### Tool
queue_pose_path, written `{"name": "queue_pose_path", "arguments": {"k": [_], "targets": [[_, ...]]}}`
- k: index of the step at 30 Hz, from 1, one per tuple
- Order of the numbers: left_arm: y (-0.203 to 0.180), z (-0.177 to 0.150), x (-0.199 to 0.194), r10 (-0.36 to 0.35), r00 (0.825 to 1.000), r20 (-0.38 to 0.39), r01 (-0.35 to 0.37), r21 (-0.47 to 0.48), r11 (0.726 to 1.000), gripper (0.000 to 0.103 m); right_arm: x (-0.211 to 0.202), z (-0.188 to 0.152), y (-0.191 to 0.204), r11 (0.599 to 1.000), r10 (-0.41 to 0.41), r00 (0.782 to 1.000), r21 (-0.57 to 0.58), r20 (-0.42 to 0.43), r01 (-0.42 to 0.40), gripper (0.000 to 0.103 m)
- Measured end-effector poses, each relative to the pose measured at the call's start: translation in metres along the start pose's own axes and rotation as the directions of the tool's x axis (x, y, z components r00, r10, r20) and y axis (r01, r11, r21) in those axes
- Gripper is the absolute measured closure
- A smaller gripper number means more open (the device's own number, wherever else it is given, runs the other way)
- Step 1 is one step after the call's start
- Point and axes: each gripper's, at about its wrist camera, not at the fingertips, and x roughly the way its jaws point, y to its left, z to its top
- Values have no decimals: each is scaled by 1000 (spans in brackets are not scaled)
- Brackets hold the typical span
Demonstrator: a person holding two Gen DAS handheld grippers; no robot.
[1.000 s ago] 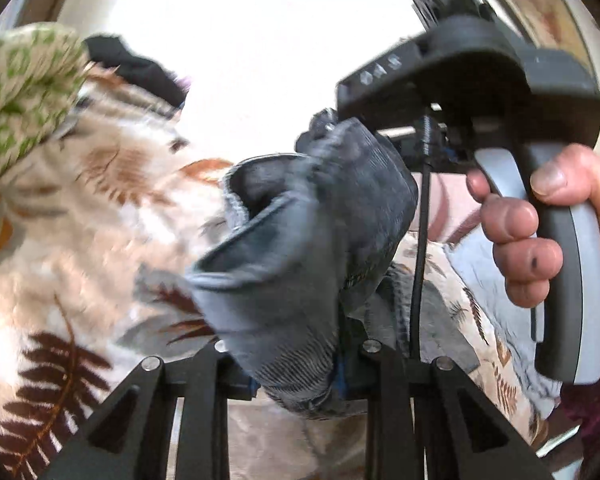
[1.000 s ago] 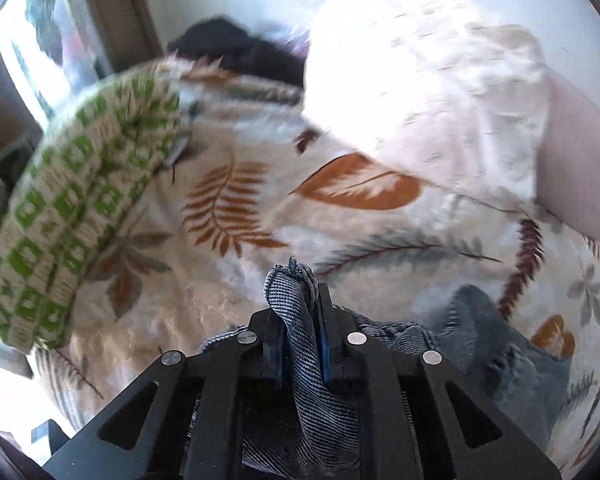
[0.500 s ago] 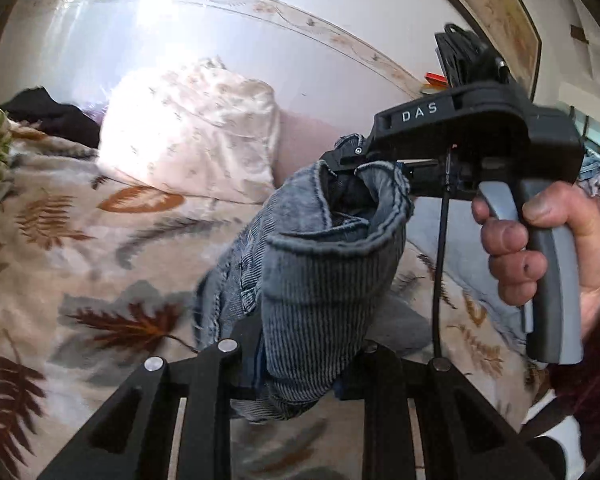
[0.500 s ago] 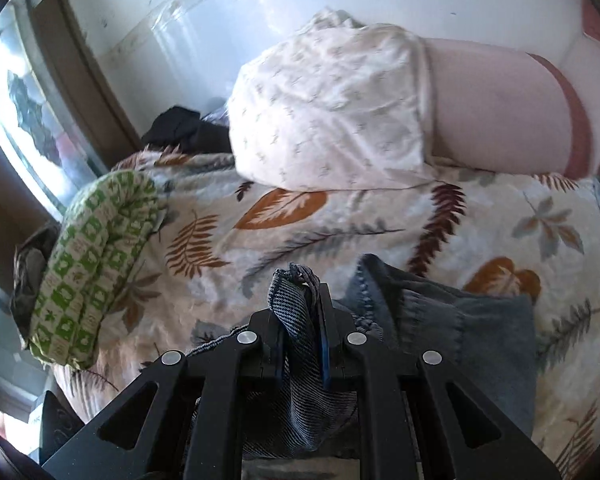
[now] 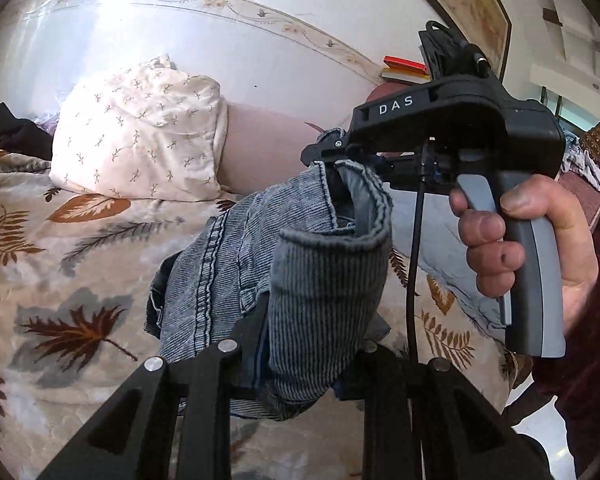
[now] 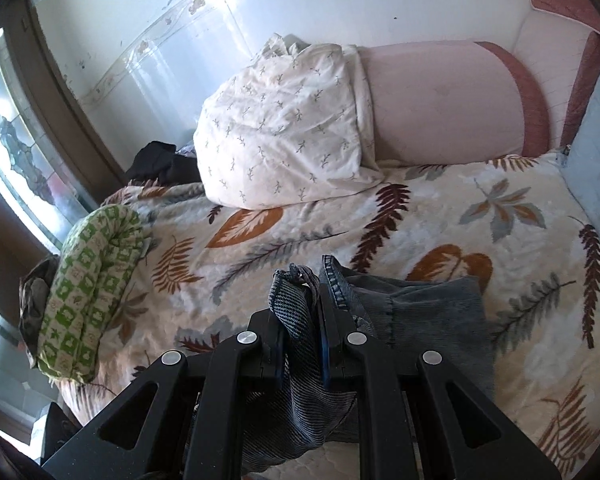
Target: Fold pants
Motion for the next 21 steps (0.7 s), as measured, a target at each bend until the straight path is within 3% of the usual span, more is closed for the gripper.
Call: {"name": "queue_pose_path", "arguments": {"k": [9,21], "targets": [[-11,4,7,-17,1000,-6,17,18,1000,78,-11,3,-10,1000,-9,1000,-13,2,9,92],[-36,20,59,-152,985,-80,155,29,987,78,-5,21,-63,1000,-4,1000,1,5,4,92]]}}
